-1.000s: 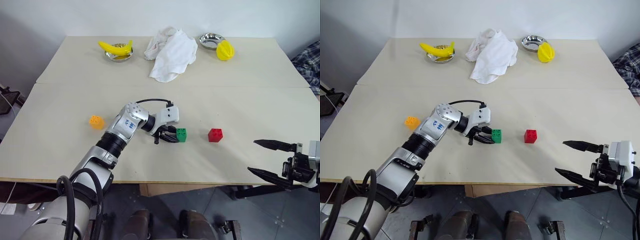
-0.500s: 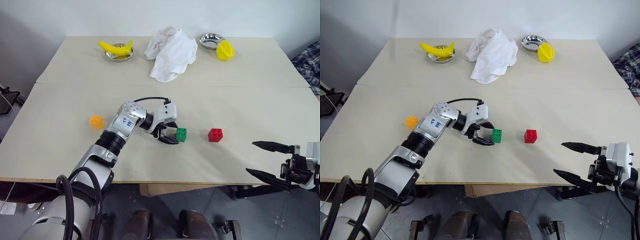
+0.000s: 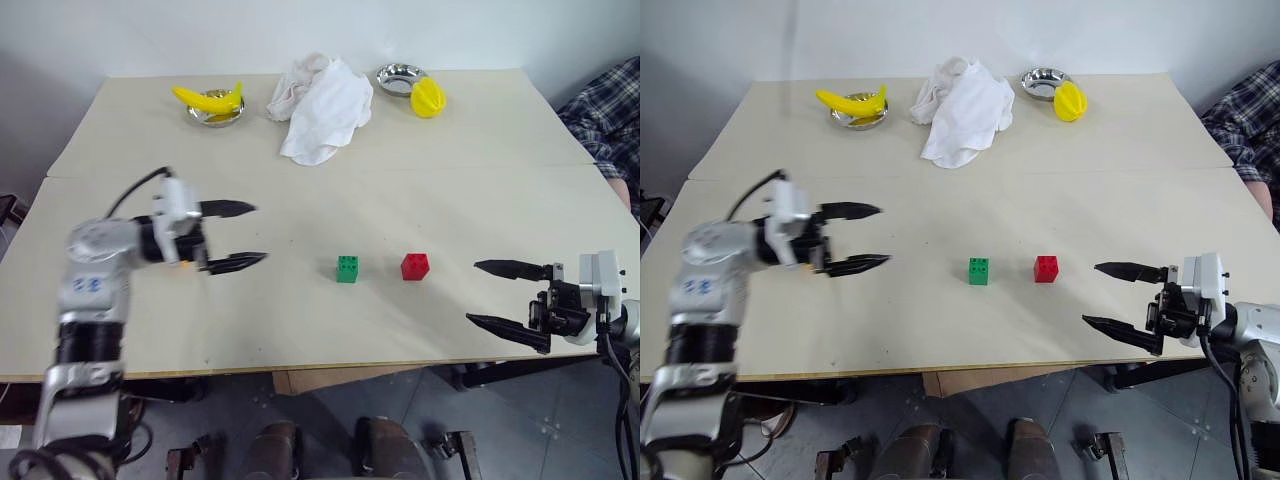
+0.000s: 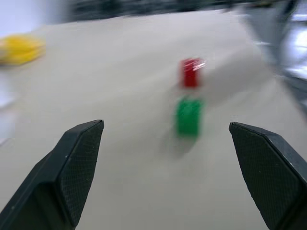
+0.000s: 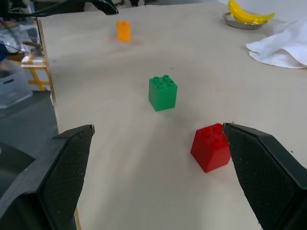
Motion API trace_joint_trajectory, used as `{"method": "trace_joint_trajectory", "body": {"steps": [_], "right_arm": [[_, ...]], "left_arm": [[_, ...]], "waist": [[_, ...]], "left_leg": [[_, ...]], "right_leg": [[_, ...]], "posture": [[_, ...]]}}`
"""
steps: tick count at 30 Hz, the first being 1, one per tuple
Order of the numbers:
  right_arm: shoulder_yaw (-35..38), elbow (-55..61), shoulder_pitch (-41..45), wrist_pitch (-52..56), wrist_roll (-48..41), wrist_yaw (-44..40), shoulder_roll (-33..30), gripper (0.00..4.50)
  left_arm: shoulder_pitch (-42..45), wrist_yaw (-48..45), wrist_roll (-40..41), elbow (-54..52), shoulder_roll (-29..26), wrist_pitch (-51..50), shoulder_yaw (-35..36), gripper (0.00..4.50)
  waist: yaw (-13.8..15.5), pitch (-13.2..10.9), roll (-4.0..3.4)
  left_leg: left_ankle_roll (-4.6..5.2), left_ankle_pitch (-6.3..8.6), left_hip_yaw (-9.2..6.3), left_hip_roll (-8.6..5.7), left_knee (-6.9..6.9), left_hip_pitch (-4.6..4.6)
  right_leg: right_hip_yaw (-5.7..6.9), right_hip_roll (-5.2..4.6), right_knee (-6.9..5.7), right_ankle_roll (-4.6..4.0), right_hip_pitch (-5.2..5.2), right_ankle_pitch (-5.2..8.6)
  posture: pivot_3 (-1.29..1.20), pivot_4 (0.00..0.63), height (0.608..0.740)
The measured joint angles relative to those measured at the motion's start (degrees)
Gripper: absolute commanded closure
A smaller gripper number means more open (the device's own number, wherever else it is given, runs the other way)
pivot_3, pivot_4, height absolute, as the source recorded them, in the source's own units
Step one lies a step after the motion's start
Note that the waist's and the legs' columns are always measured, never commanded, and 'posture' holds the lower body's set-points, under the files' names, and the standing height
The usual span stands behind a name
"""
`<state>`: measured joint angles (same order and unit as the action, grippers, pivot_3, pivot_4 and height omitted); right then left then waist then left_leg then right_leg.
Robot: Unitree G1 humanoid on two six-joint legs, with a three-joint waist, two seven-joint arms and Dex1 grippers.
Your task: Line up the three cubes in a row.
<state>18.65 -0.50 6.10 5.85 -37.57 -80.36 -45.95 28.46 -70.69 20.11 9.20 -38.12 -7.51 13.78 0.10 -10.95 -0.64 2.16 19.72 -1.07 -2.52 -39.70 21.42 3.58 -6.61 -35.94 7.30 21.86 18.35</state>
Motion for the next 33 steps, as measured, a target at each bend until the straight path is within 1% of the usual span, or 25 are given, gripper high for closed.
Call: {"method": "trace_joint_trajectory", "body": {"steps": [1, 3, 5, 6, 8, 9, 11, 15, 18, 20, 22, 24, 27, 30, 33], "right_arm": [[-0.9, -0.3, 1.5, 0.0, 0.0, -0.4, 0.9, 0.00], [-2.4, -0.8, 3.2, -0.4, 0.0, -0.9, 1.9, 0.00], [-3.2, -1.0, 4.7, -1.0, 0.1, -1.5, 3.2, 0.00], [-4.0, -1.2, 5.6, -1.3, 0.2, -1.7, 3.9, 0.00], [-4.9, -1.0, 6.6, -1.9, 0.2, -2.1, 4.9, 0.00], [-5.4, -1.1, 6.8, -2.0, 0.4, -2.3, 5.3, 0.00], [-6.1, -1.3, 7.5, -2.2, 0.5, -2.7, 5.7, 0.00], [-7.2, -1.3, 9.5, -2.1, 0.5, -3.1, 6.1, 0.00], [-7.4, -1.5, 9.5, -1.8, 0.5, -3.9, 6.0, 0.00], [-7.4, -1.9, 9.5, -1.8, 0.6, -4.2, 6.0, 0.00], [-7.4, -2.0, 9.4, -1.9, 0.7, -4.5, 5.9, 0.00], [-7.4, -2.0, 9.3, -1.8, 0.9, -4.5, 5.7, 0.00], [-7.3, -2.0, 9.1, -1.4, 1.1, -4.5, 5.4, 0.00], [-7.4, -1.8, 9.1, -0.4, 1.1, -4.5, 4.8, 0.00], [-7.5, -1.7, 9.1, -0.1, 1.1, -4.5, 4.7, 0.00]], "left_arm": [[-5.5, 2.6, 1.1, -4.1, -0.4, -0.5, 3.6, 0.06], [-13.1, 6.7, 2.5, -9.0, 0.0, -1.9, 8.7, 0.06], [-22.7, 12.7, 3.9, -14.8, 2.7, -2.7, 16.0, 0.06], [-27.8, 15.9, 4.3, -17.4, 4.9, -2.6, 20.4, 0.06], [-36.5, 19.5, 5.1, -20.3, 9.3, -1.7, 26.0, 0.06], [-41.2, 21.0, 5.5, -20.8, 11.6, -1.6, 28.2, 0.06], [-47.1, 22.7, 5.8, -21.1, 14.6, -0.9, 30.2, 0.06], [-52.1, 25.2, 6.6, -21.5, 17.1, 2.5, 33.0, 0.06], [-52.6, 25.9, 7.8, -21.8, 17.0, 2.3, 32.1, 0.06], [-51.0, 27.5, 8.2, -22.5, 16.8, 1.5, 30.5, 0.06], [-47.9, 30.2, 8.3, -23.5, 15.2, -1.4, 28.3, 0.06], [-44.3, 34.0, 7.7, -24.6, 11.6, -6.8, 25.0, 0.06], [-38.6, 39.3, 8.0, -25.2, 8.7, -15.0, 22.2, 0.06], [-29.1, 45.2, 8.0, -23.2, 3.3, -27.3, 18.1, 0.06], [-21.9, 46.8, 7.6, -20.2, 0.5, -32.6, 14.7, 0.06]], "waist": [[-0.1, 0.0, 0.00], [0.2, 0.0, 0.01], [0.2, 0.0, 0.01], [0.2, 0.0, 0.03], [0.0, 0.0, 0.00], [0.0, 0.0, 0.01], [0.6, 0.0, 0.04], [1.7, 0.0, 0.04], [1.7, 0.0, 0.05], [1.5, 0.0, 0.04], [1.4, 0.0, 0.04], [1.3, 0.0, 0.03], [1.1, 0.0, 0.00], [1.1, 0.0, 0.01], [1.1, 0.0, 0.00]], "left_leg": [[0.01, 0.02, 0.00, 0.00, 0.01, -0.01], [0.03, 0.05, -0.07, -0.01, -0.02, -0.02], [0.05, 0.13, -0.08, 0.00, 0.01, -0.15], [0.03, 0.15, -0.11, 0.02, 0.01, -0.16], [0.04, 0.22, -0.06, 0.03, 0.03, -0.24], [0.02, 0.25, -0.05, 0.05, 0.02, -0.24], [0.02, 0.25, -0.06, 0.06, -0.02, -0.24], [0.02, 0.27, -0.05, 0.06, -0.08, -0.23], [0.06, 0.32, -0.03, 0.06, -0.07, -0.23], [0.05, 0.33, -0.03, 0.06, -0.03, -0.23], [0.03, 0.34, -0.03, 0.08, -0.02, -0.23], [0.01, 0.34, -0.03, 0.07, -0.02, -0.26], [0.01, 0.34, -0.02, 0.06, -0.02, -0.28], [-0.01, 0.33, -0.03, 0.07, -0.02, -0.27], [-0.02, 0.33, -0.01, 0.04, 0.00, -0.27]], "right_leg": [[-0.02, -0.02, 0.08, 0.00, -0.04, 0.00], [-0.01, -0.05, 0.15, 0.00, -0.12, 0.00], [-0.06, -0.05, 0.24, 0.00, -0.29, 0.00], [-0.05, -0.05, 0.33, 0.00, -0.30, 0.00], [-0.11, -0.04, 0.34, 0.00, -0.33, 0.00], [-0.09, -0.03, 0.42, -0.02, -0.32, 0.01], [-0.06, -0.03, 0.46, -0.04, -0.36, 0.02], [-0.13, -0.05, 0.58, -0.09, -0.43, 0.05], [-0.21, -0.05, 0.59, -0.11, -0.41, 0.06], [-0.22, -0.05, 0.58, -0.11, -0.39, 0.06], [-0.22, -0.02, 0.48, -0.11, -0.33, 0.05], [-0.22, -0.01, 0.39, -0.11, -0.31, 0.05], [-0.23, 0.01, 0.35, -0.11, -0.29, 0.05], [-0.22, 0.06, 0.18, -0.11, -0.25, 0.05], [-0.21, 0.06, 0.08, -0.10, -0.23, 0.05]], "posture": [[0.00, 0.150, 0.740], [0.00, 0.150, 0.740], [0.00, 0.150, 0.740], [0.00, 0.150, 0.740], [0.00, 0.150, 0.740], [0.00, 0.150, 0.740], [0.00, 0.150, 0.740], [0.00, 0.150, 0.740], [0.00, 0.150, 0.740], [0.00, 0.150, 0.740], [0.00, 0.150, 0.740], [0.00, 0.150, 0.740], [0.00, 0.150, 0.740], [0.00, 0.150, 0.740], [0.00, 0.150, 0.740]]}}
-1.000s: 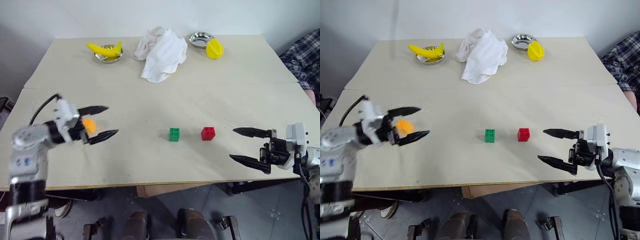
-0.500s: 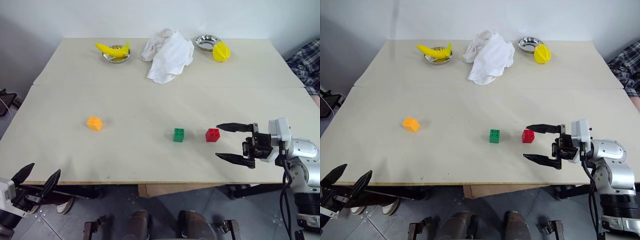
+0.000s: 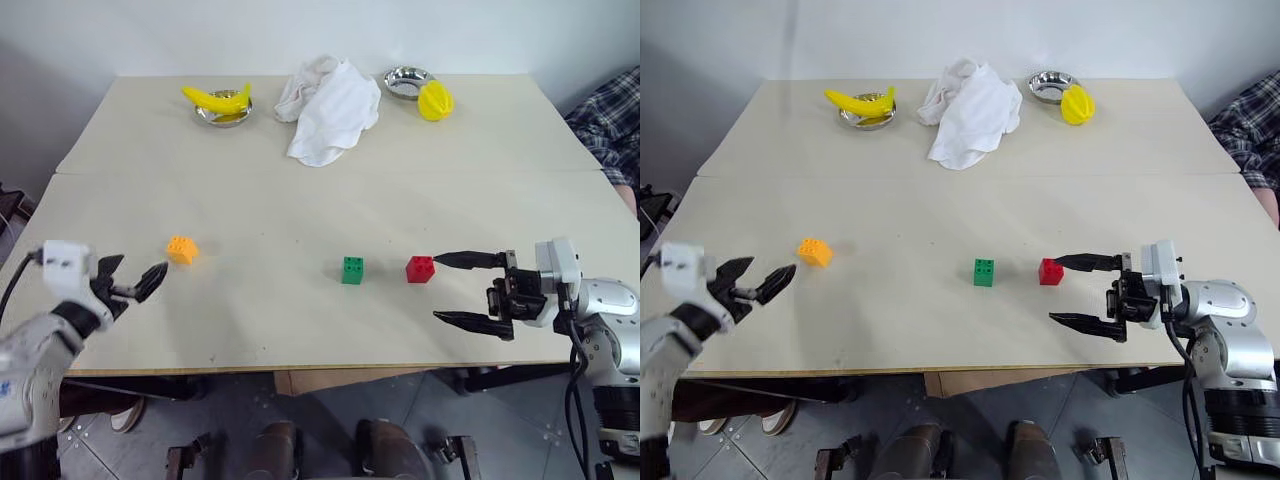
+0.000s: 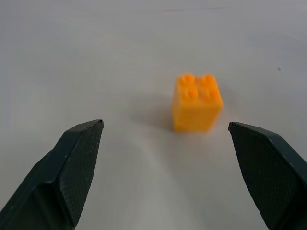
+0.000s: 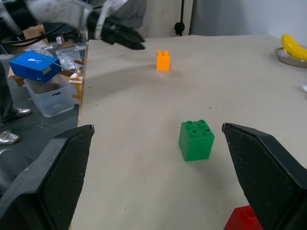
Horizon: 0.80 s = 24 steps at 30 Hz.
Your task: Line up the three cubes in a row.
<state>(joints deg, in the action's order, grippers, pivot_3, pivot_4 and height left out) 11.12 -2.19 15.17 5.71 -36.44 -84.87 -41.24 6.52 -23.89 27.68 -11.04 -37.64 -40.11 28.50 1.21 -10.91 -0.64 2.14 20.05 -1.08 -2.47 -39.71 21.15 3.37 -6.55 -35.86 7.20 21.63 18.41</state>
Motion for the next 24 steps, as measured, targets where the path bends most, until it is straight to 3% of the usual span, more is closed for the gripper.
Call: {"method": "trace_joint_trajectory", "body": {"steps": [4, 10, 14, 20, 24], "right_arm": [[-0.1, 0.0, 0.0, -0.3, 0.1, 0.1, 0.1, 0.00], [-0.1, 0.4, -0.1, -0.6, 0.5, 0.7, 0.3, 0.00], [-0.1, 2.4, -1.2, -0.6, 0.5, 1.9, 0.4, 0.00], [0.1, 4.8, -3.6, -0.3, 0.4, 3.4, 0.4, 0.00], [0.9, 4.8, -4.6, -0.5, 0.4, 3.5, 0.2, 0.00]], "left_arm": [[7.2, 0.0, -1.1, 6.2, -0.3, -2.6, -5.7, 0.06], [10.8, 0.6, -3.9, 10.1, -0.3, -3.2, -10.6, 0.06], [12.2, 0.5, -4.7, 11.3, -0.3, -2.9, -11.1, 0.93], [12.4, -0.2, -5.4, 11.8, -0.3, -2.6, -11.7, 2.82], [12.5, -8.1, -5.5, 12.0, -3.4, 1.3, -14.5, 2.99]], "waist": [[0.0, 0.0, 0.00], [-0.2, 0.0, 0.01], [0.0, 0.0, 0.01], [0.2, 0.0, 0.01], [0.2, 0.0, 0.02]], "left_leg": [[0.00, 0.00, 0.00, 0.00, 0.03, 0.03], [-0.02, 0.00, 0.01, 0.01, 0.10, 0.05], [-0.02, 0.00, 0.01, 0.00, 0.09, 0.05], [-0.03, 0.00, 0.00, 0.00, 0.09, 0.06], [-0.03, 0.00, -0.01, 0.00, 0.09, 0.07]], "right_leg": [[0.04, 0.02, 0.00, 0.00, 0.05, 0.00], [0.09, 0.04, 0.02, 0.00, 0.09, 0.00], [0.09, 0.03, 0.03, 0.01, 0.08, 0.00], [0.09, 0.03, 0.05, 0.01, 0.07, 0.00], [0.12, 0.03, 0.08, 0.01, 0.06, 0.00]], "posture": [[0.00, 0.150, 0.740], [0.00, 0.150, 0.740], [0.00, 0.150, 0.740], [0.00, 0.150, 0.740], [0.00, 0.150, 0.740]]}}
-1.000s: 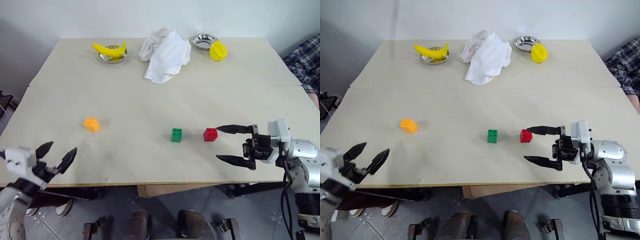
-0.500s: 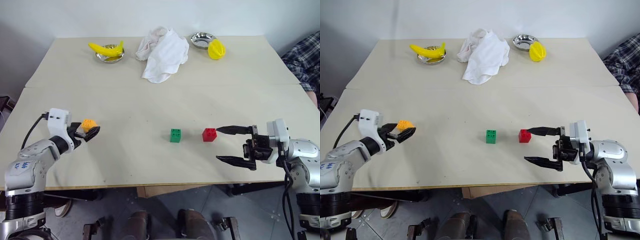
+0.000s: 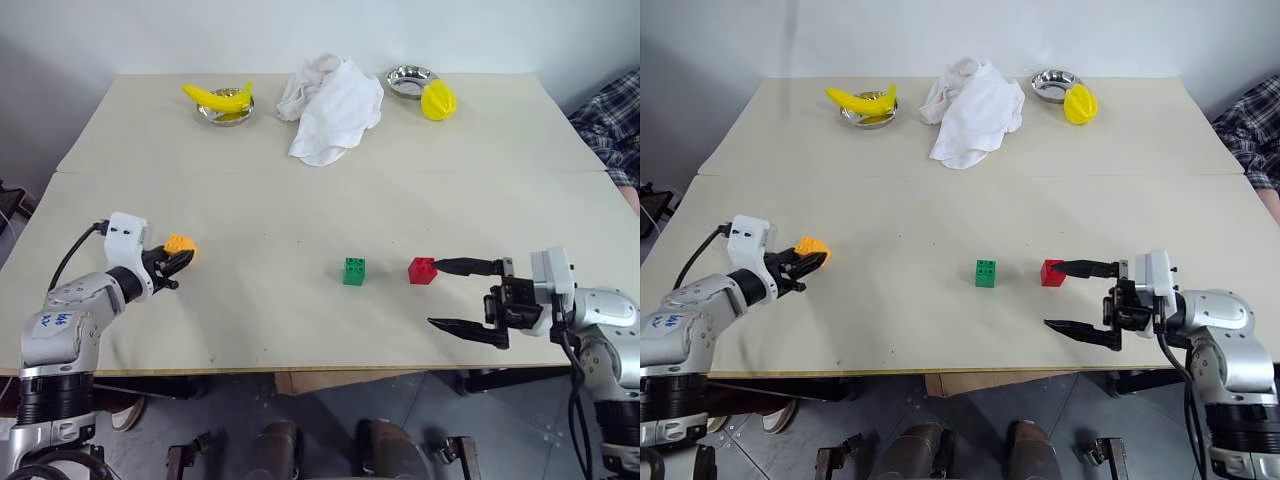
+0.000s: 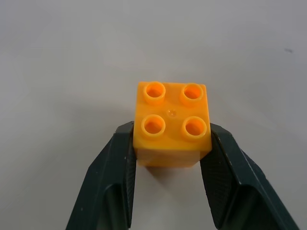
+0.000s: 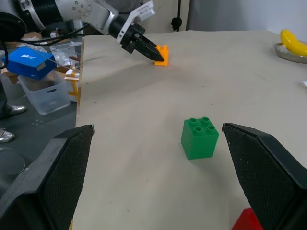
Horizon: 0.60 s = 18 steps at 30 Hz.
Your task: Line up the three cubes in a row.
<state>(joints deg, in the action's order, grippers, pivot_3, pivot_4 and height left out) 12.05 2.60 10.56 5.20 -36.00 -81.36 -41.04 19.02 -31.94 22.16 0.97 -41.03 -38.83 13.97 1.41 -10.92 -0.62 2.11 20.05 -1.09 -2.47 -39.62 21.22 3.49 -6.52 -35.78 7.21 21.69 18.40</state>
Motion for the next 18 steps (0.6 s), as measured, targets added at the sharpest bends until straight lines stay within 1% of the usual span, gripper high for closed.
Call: {"method": "trace_joint_trajectory", "body": {"steps": [3, 6, 9, 11, 15, 18], "right_arm": [[2.2, -0.8, -0.8, -0.3, 0.0, -0.4, -1.4, 0.00], [5.7, -1.6, -2.8, -0.7, -0.2, -1.5, -4.0, 0.00], [8.5, -2.7, -4.5, -1.1, -0.3, -2.0, -5.6, 0.00], [9.3, -3.0, -5.5, -1.3, -0.3, -2.2, -5.9, 0.00], [10.6, -2.0, -7.5, -1.1, -0.6, -1.7, -5.9, 0.00], [11.3, 0.1, -9.1, -0.7, -1.1, -1.1, -5.9, 0.00]], "left_arm": [[2.6, -12.8, 0.3, 0.1, -2.6, 9.2, -3.5, 2.99], [9.6, -27.7, 0.1, 2.0, -4.4, 18.1, -9.5, 2.99], [17.0, -37.6, -3.5, 8.0, -4.2, 24.1, -17.1, 2.99], [19.8, -40.8, -6.3, 13.0, -2.6, 27.3, -20.8, 2.99], [25.2, -44.6, -12.6, 24.6, 3.2, 35.6, -28.0, 2.99], [28.5, -44.2, -15.9, 31.7, 6.2, 38.8, -29.2, 2.99]], "waist": [[0.1, 0.0, 0.00], [0.2, 0.0, -0.01], [0.0, 0.0, -0.03], [-0.3, 0.0, -0.04], [-0.1, 0.0, -0.01], [0.0, 0.0, 0.03]], "left_leg": [[0.00, 0.00, -0.01, -0.02, -0.01, 0.02], [0.00, 0.00, -0.02, -0.04, -0.01, 0.01], [0.02, -0.01, 0.06, -0.03, 0.03, -0.01], [0.02, -0.01, 0.16, 0.03, 0.07, -0.03], [0.05, -0.02, 0.21, 0.05, 0.03, 0.04], [0.07, -0.03, 0.18, 0.04, -0.01, 0.07]], "right_leg": [[0.04, -0.03, 0.19, 0.00, -0.08, 0.00], [0.10, -0.04, 0.24, 0.00, -0.14, 0.00], [0.12, 0.03, 0.21, 0.01, -0.15, 0.00], [0.15, 0.13, 0.19, 0.02, -0.11, 0.00], [0.39, 0.20, 0.14, 0.04, -0.04, -0.02], [0.47, 0.17, 0.14, 0.08, -0.05, -0.03]], "posture": [[0.00, 0.150, 0.740], [0.00, 0.150, 0.740], [0.00, 0.150, 0.740], [0.00, 0.150, 0.740], [0.00, 0.150, 0.740], [0.00, 0.150, 0.740]]}}
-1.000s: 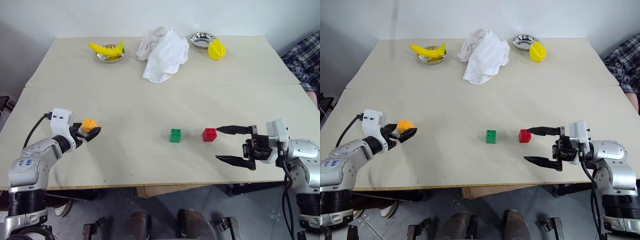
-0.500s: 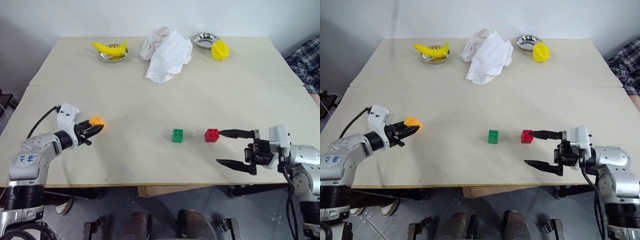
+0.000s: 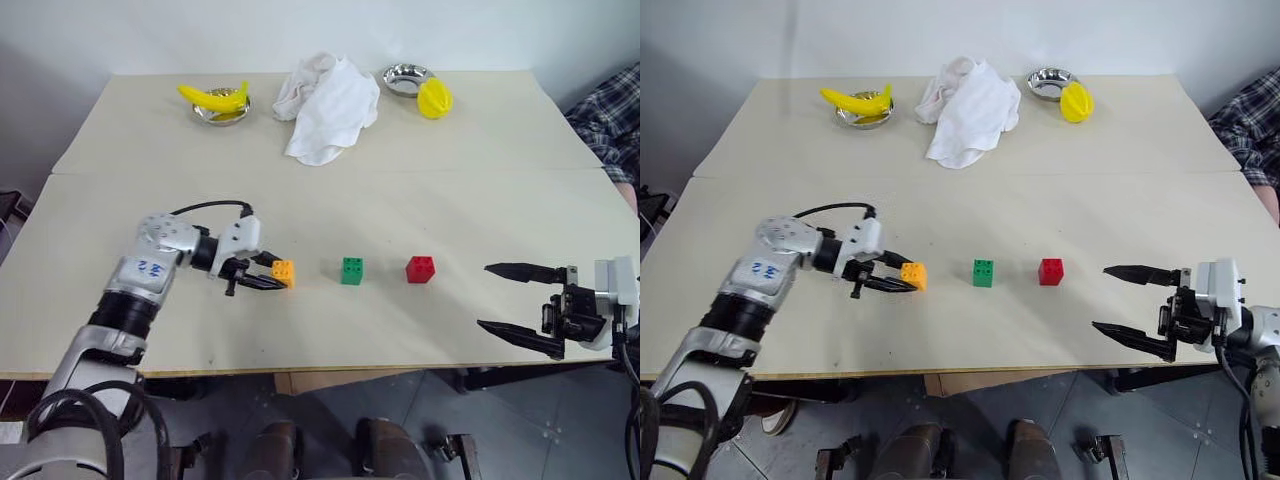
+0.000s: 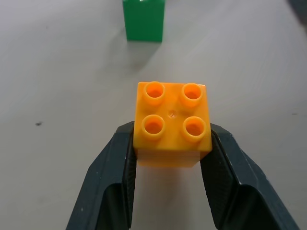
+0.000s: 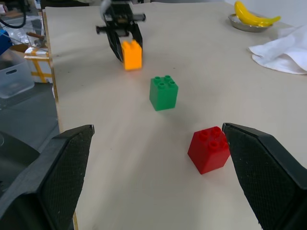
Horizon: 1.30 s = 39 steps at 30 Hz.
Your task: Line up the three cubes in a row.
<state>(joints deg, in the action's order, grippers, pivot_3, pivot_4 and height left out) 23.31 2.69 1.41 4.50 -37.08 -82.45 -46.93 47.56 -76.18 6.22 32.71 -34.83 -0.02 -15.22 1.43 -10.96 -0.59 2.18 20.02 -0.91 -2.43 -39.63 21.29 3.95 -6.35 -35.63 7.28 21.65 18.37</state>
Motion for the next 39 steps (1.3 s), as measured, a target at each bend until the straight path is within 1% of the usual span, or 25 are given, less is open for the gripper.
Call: {"method": "trace_joint_trajectory", "body": {"steps": [4, 13, 21, 22, 26, 28, 30, 32, 36, 39], "right_arm": [[0.7, 2.2, -2.1, 0.6, -0.4, 1.7, 0.0, 0.00], [0.9, 4.3, -3.0, 1.0, -1.2, 3.7, 0.0, 0.00], [0.9, 5.3, -3.5, 1.1, -1.5, 4.0, 0.0, 0.00], [0.9, 5.3, -3.6, 1.2, -1.5, 4.0, 0.1, 0.00], [0.8, 5.3, -3.6, 1.6, -1.5, 4.1, 0.2, 0.00], [0.7, 5.3, -3.4, 1.7, -1.5, 4.3, 0.4, 0.00], [0.6, 5.2, -2.9, 1.7, -1.4, 4.4, 0.7, 0.00], [0.0, 4.8, -2.5, 1.6, -1.4, 4.3, 0.9, 0.00], [-0.4, 1.8, -2.3, 0.7, -1.1, 3.2, 1.0, 0.00], [-0.7, -1.6, -1.2, 0.0, -0.4, 1.0, 0.3, 0.00]], "left_arm": [[2.3, 1.0, -1.8, 4.8, 2.4, 1.9, 0.1, 2.99], [3.9, 1.0, -2.8, 8.5, 6.0, 3.7, 0.8, 2.99], [5.5, 0.2, -3.9, 11.3, 7.2, 5.0, 0.8, 2.99], [5.6, -0.2, -3.8, 11.5, 7.2, 4.7, 1.0, 2.25], [5.6, -0.2, -3.8, 12.8, 7.6, 4.0, 1.5, 1.07], [5.6, 0.5, -3.0, 12.7, 7.9, 4.8, 3.3, 0.48], [5.2, 0.5, -1.6, 12.0, 7.4, 5.5, 5.2, 0.48], [3.1, -0.4, 1.0, 8.4, 5.1, 6.0, 8.1, 0.48], [-6.5, -3.1, 6.8, -1.6, -2.0, 6.1, 14.8, 0.48], [-17.5, -2.9, 11.5, -11.0, -7.1, 3.1, 21.3, 0.48]], "waist": [[0.0, 0.0, 0.00], [0.5, 0.0, 0.01], [0.6, 0.0, 0.01], [0.6, 0.0, 0.01], [0.4, 0.0, 0.02], [0.2, 0.0, 0.02], [0.1, 0.0, 0.02], [-0.1, 0.0, 0.02], [-1.1, 0.0, 0.01], [-1.4, 0.0, -0.01]], "left_leg": [[0.02, -0.01, -0.01, -0.03, -0.02, 0.00], [0.04, -0.02, -0.14, -0.09, -0.16, 0.02], [0.05, -0.02, -0.13, -0.10, -0.20, 0.02], [0.05, -0.02, -0.13, -0.10, -0.20, 0.02], [0.05, -0.02, -0.13, -0.08, -0.20, 0.03], [0.05, -0.02, -0.14, -0.08, -0.19, 0.03], [0.05, -0.02, -0.13, -0.05, -0.19, 0.03], [0.04, -0.02, -0.14, -0.01, -0.16, 0.02], [0.02, -0.01, -0.15, 0.04, -0.03, -0.02], [0.02, -0.01, -0.16, 0.02, -0.03, -0.02]], "right_leg": [[0.03, -0.07, -0.03, 0.01, 0.00, -0.01], [-0.06, -0.13, -0.03, 0.02, -0.09, -0.01], [-0.03, -0.12, -0.08, 0.03, -0.10, -0.02], [-0.03, -0.12, -0.08, 0.03, -0.10, -0.02], [-0.01, -0.11, -0.08, 0.03, -0.08, -0.02], [-0.03, -0.12, -0.08, 0.03, -0.08, -0.02], [-0.04, -0.12, -0.07, 0.03, -0.07, -0.02], [-0.12, -0.12, -0.08, 0.03, -0.04, -0.01], [-0.30, -0.11, -0.07, 0.01, 0.00, -0.01], [-0.35, -0.17, -0.01, 0.01, -0.04, -0.01]], "posture": [[0.00, 0.150, 0.740], [0.00, 0.150, 0.740], [0.00, 0.150, 0.740], [0.00, 0.150, 0.740], [0.00, 0.150, 0.740], [0.00, 0.150, 0.740], [0.00, 0.150, 0.740], [0.00, 0.150, 0.740], [0.00, 0.150, 0.740], [0.00, 0.150, 0.740]]}}
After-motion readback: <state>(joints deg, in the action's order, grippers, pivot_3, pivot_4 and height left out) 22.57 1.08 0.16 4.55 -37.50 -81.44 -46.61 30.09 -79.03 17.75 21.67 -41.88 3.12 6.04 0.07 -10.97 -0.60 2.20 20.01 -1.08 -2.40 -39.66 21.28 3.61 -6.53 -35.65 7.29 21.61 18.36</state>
